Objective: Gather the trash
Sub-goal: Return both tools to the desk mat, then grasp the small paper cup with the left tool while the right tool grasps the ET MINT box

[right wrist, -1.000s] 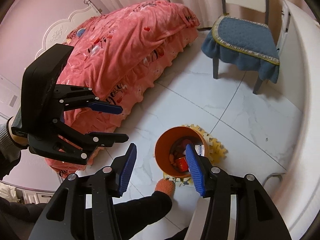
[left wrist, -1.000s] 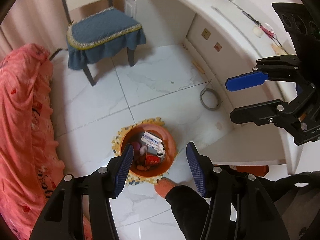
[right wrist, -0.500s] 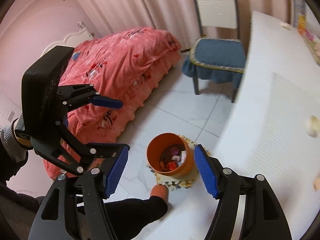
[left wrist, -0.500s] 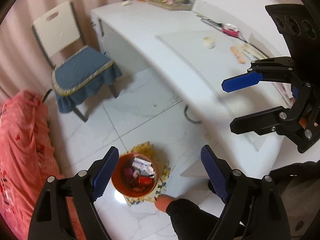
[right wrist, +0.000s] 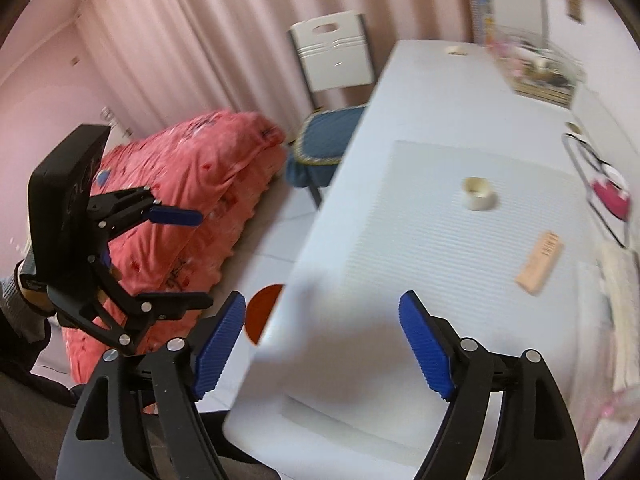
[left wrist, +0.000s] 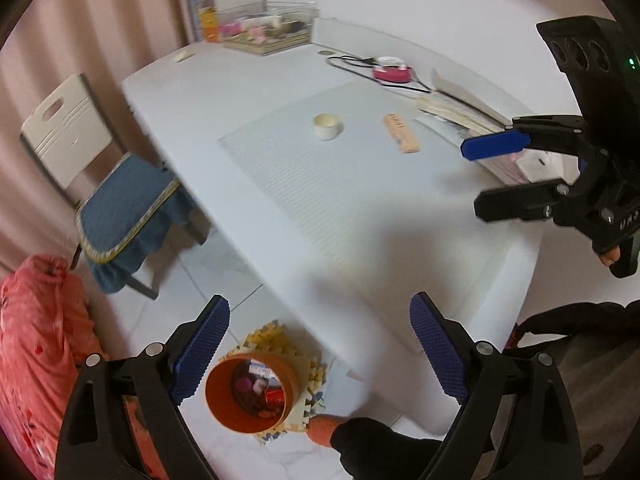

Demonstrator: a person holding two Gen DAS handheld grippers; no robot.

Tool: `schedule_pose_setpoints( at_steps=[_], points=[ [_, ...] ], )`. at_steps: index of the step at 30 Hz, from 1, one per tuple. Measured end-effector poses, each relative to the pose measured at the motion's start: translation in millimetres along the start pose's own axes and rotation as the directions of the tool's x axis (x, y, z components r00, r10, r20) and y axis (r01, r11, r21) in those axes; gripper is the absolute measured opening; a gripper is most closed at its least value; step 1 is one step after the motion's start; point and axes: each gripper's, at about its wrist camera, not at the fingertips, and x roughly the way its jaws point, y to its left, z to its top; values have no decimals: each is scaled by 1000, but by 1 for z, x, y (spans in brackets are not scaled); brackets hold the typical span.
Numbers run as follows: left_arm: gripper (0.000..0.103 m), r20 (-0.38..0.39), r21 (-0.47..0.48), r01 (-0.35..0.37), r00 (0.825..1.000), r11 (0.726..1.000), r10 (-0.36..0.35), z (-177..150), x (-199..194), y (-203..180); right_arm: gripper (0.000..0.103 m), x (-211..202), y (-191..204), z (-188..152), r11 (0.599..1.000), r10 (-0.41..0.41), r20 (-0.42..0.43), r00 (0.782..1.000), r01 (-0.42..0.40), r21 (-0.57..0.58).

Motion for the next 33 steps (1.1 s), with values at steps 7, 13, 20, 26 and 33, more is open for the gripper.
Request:
schedule_pose_setpoints(
  at_steps=[7, 13, 20, 26, 33],
  points=[
    [90, 5, 79, 24, 1000, 997, -24, 33, 10, -24, 79, -26, -46, -11, 994, -67, 37, 997, 64, 87],
    [90, -1, 141, 43, 999, 989, -43, 59, 23, -35, 79, -32, -70, -13, 987, -95, 39, 995, 89, 130],
    [90, -12, 212, 57, 998, 976, -55, 92, 45, -34, 79, -24, -92, -5, 976, -143, 30, 989, 136, 168],
    [90, -25, 245, 93, 996, 965, -89, 123, 80, -20, 79, 0, -123, 7, 964, -179, 12, 984, 173, 204],
    [90, -30, 266, 132, 991, 955, -128, 155, 129, -3, 79, 41, -155, 15, 948, -200, -14, 980, 197, 252]
  ],
)
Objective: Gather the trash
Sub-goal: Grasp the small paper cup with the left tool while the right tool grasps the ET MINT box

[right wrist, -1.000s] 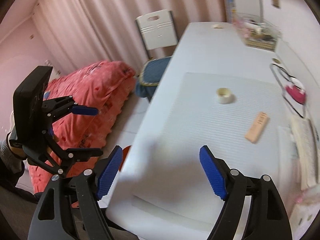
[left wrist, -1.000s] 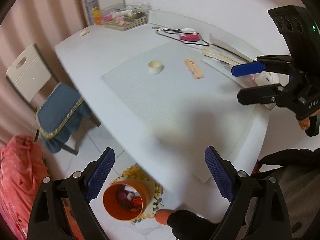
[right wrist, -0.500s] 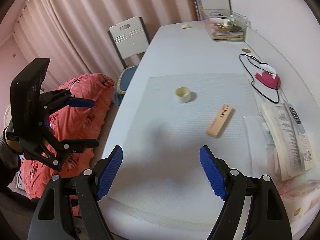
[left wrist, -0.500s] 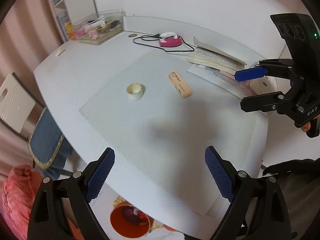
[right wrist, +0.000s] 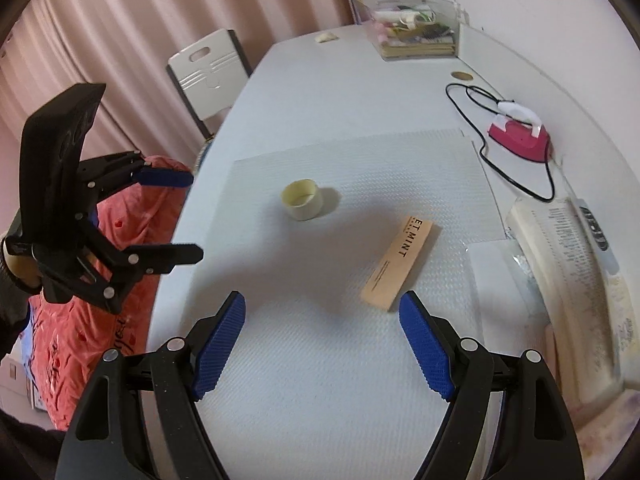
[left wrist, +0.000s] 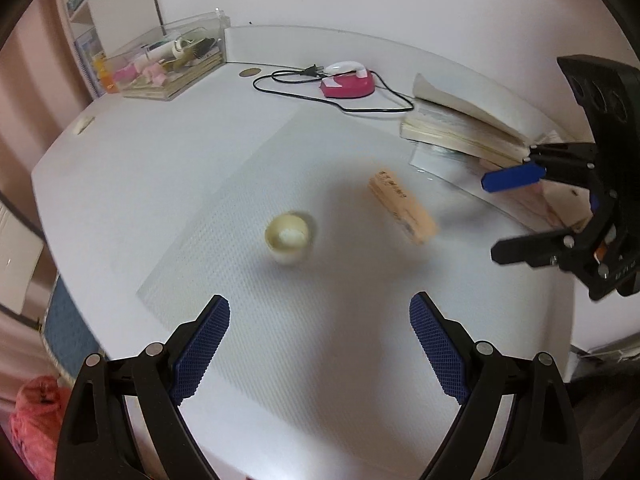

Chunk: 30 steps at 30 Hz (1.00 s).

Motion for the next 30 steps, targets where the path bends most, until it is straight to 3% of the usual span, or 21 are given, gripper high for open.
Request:
schedule_pose_setpoints(
  at_steps=[7, 16, 17, 19, 23, 24, 26, 27, 30],
  points=[
    [90, -16, 23, 39, 999, 999, -39, 15, 44, 24, 79, 42, -23, 6, 997, -42, -6, 999, 43, 60],
    [90, -13, 50, 75, 997, 996, -74, 25, 84, 35, 79, 78, -31, 10, 994, -100, -29, 995, 102, 43],
    [82, -9, 52, 77, 997, 996, -76, 26, 88, 35, 78, 81, -29, 10, 994, -108, -34, 994, 109, 33],
    [68, -28, 49, 80, 997, 996, -78, 27, 97, 39, 73, 87, -28, 7, 992, -127, -41, 991, 128, 22],
    [65, 2, 72, 50, 999, 996, -51, 24, 98, 35, 67, 89, -18, 2, 978, -198, -15, 980, 197, -66],
    [63, 3, 72, 38, 999, 997, -38, 23, 97, 35, 60, 89, -18, 1, 974, -216, -8, 976, 214, -77],
    [46, 0, 56, 18, 1000, 998, -18, 24, 96, 37, 51, 88, -19, 0, 972, -221, -1, 975, 220, -82],
    [41, -2, 45, 14, 1000, 999, -14, 25, 95, 39, 42, 85, -25, -1, 973, -222, 4, 975, 222, -71],
    [41, -11, 29, 35, 999, 999, -34, 22, 93, 38, 28, 81, -33, 0, 974, -216, -5, 976, 215, -70]
  ],
)
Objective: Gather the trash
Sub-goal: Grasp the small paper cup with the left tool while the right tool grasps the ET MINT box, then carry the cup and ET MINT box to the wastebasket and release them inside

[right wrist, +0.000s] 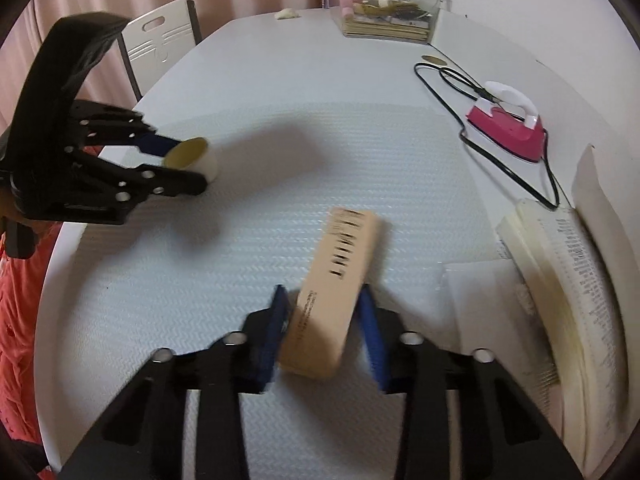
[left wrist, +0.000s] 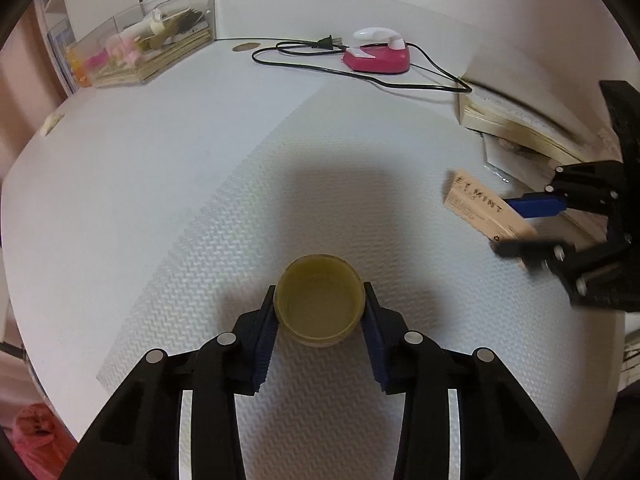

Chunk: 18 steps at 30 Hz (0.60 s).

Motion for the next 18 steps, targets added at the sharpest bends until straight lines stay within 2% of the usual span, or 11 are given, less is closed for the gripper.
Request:
schedule_pose_setpoints(
  at_steps=[8, 18],
  points=[
    [41, -10, -33, 6, 1000, 999, -6, -17, -22, -20, 28, -17, -3, -4, 997, 78, -11, 997, -77, 15],
    [41, 4, -74, -14, 1000, 997, 15, -45, -87, -53, 28, -87, 23, -12, 982, 182, 19, 983, -181, -62]
  ],
)
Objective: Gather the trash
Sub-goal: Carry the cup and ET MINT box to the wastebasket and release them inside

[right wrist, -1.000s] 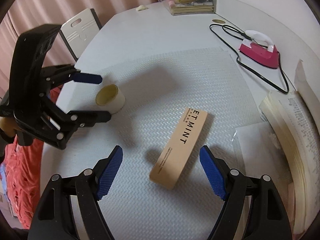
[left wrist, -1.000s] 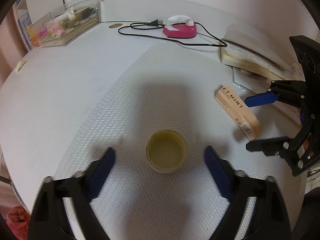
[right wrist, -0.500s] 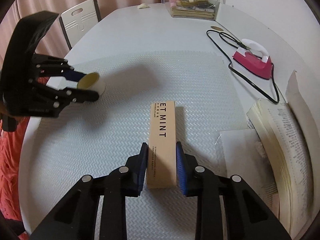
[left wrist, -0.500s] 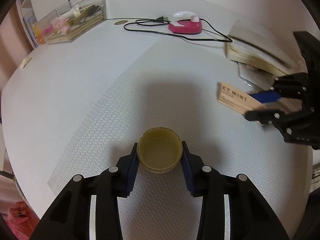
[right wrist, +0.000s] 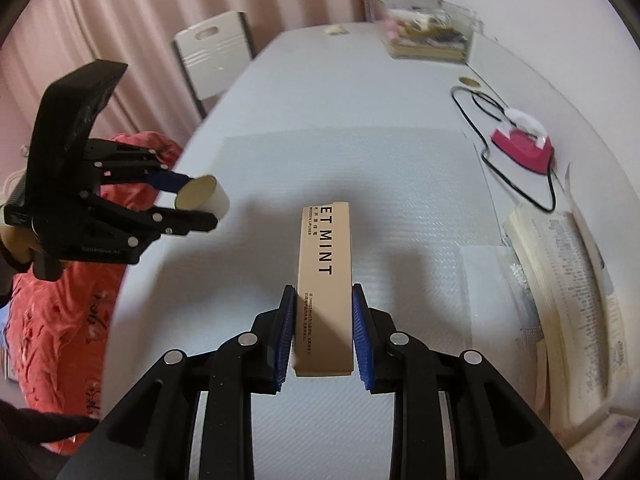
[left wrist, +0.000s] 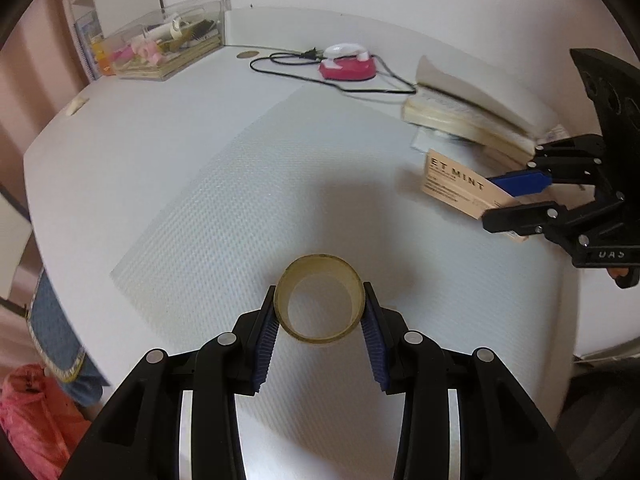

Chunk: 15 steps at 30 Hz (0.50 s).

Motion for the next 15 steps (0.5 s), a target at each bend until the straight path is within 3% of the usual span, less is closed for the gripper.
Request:
schedule_pose_setpoints(
  at_steps=[11, 15],
  points=[
    [41, 53, -92, -85, 995, 992, 90, -47, -85, -34, 28, -54, 52, -2, 988, 115, 29, 993, -111, -105],
    [41, 59, -148, -129, 988, 980, 139, -67, -108, -38, 28, -64, 89, 0, 965, 187, 16, 982, -180, -192]
  ],
)
